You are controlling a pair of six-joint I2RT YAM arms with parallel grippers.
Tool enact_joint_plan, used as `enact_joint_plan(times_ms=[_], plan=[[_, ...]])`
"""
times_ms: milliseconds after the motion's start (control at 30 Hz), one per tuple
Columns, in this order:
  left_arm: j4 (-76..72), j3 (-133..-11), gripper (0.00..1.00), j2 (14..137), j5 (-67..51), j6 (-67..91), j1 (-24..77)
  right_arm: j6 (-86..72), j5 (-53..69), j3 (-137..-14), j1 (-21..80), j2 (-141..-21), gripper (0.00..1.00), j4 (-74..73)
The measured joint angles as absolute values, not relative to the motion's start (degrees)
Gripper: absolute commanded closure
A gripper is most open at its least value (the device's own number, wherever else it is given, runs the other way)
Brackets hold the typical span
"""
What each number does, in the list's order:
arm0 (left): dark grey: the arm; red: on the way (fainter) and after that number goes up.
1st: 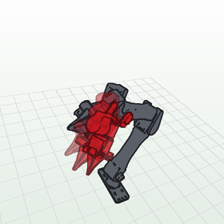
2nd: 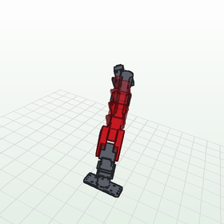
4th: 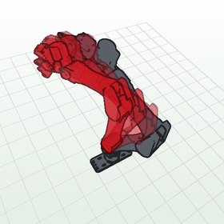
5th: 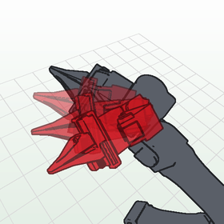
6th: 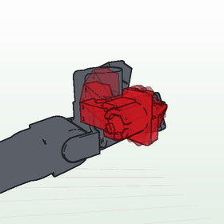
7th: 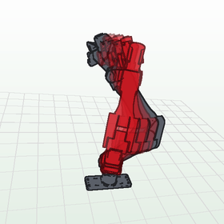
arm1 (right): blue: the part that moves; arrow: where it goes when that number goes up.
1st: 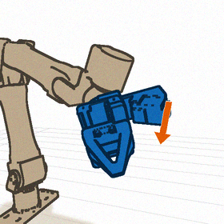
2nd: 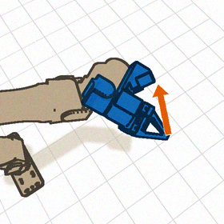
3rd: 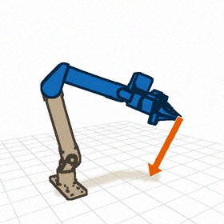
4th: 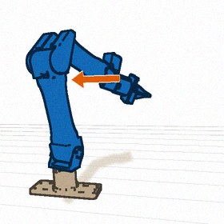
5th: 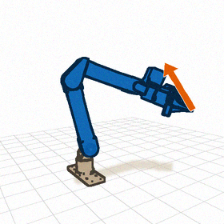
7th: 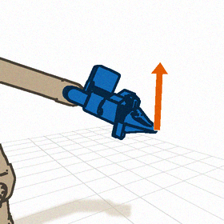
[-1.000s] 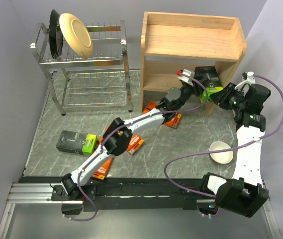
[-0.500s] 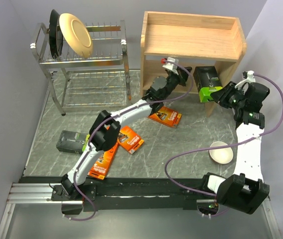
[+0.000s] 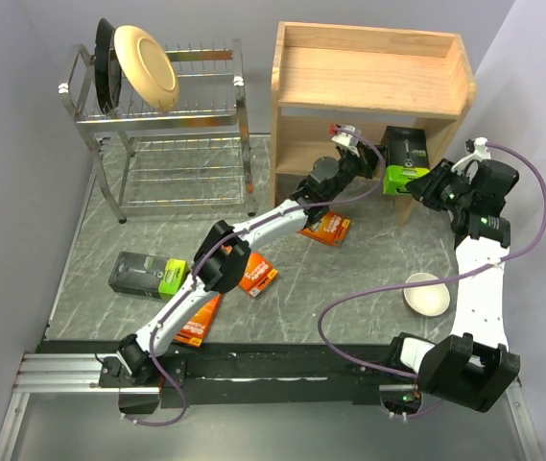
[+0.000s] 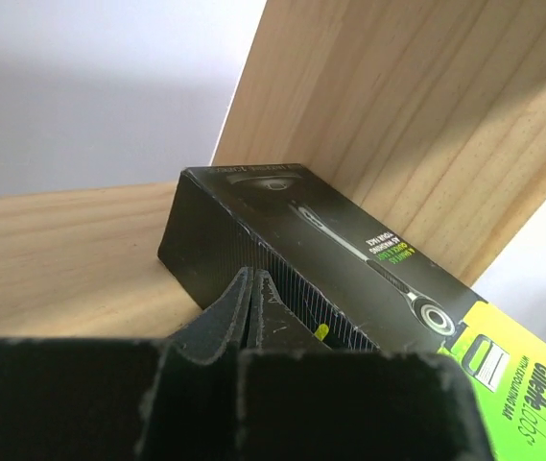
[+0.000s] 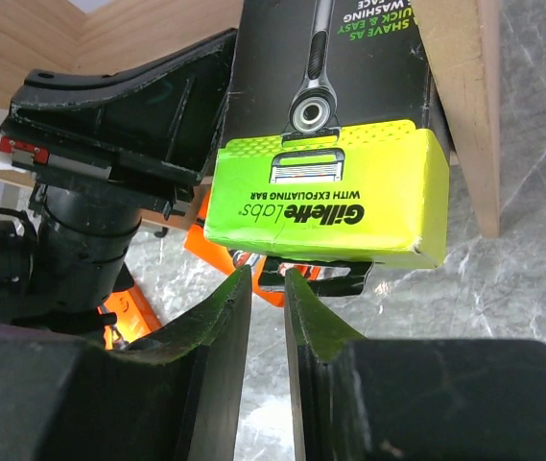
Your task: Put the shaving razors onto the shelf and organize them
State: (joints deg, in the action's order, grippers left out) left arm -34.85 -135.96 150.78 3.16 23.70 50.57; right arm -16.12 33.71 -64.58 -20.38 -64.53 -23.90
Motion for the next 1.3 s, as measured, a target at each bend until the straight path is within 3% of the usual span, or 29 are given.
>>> enact_joint_plan(times_ms=[267, 700, 1300], plan=[[-35.3, -136.8, 0.99, 151.5, 5.8, 23.4, 51.0, -14.6, 33.3, -64.6, -19.3, -64.5, 0.82, -25.2], [-37.1, -135.2, 0.99, 151.2, 5.6, 22.3, 51.0, -16.7, 25.5, -63.4, -15.2, -66.3, 0.83, -23.3], [-37.1, -134.3, 0.99, 150.6, 5.7, 21.7, 50.9, -22.9, 24.6, -66.5, -15.1, -74.0, 0.83, -18.1]])
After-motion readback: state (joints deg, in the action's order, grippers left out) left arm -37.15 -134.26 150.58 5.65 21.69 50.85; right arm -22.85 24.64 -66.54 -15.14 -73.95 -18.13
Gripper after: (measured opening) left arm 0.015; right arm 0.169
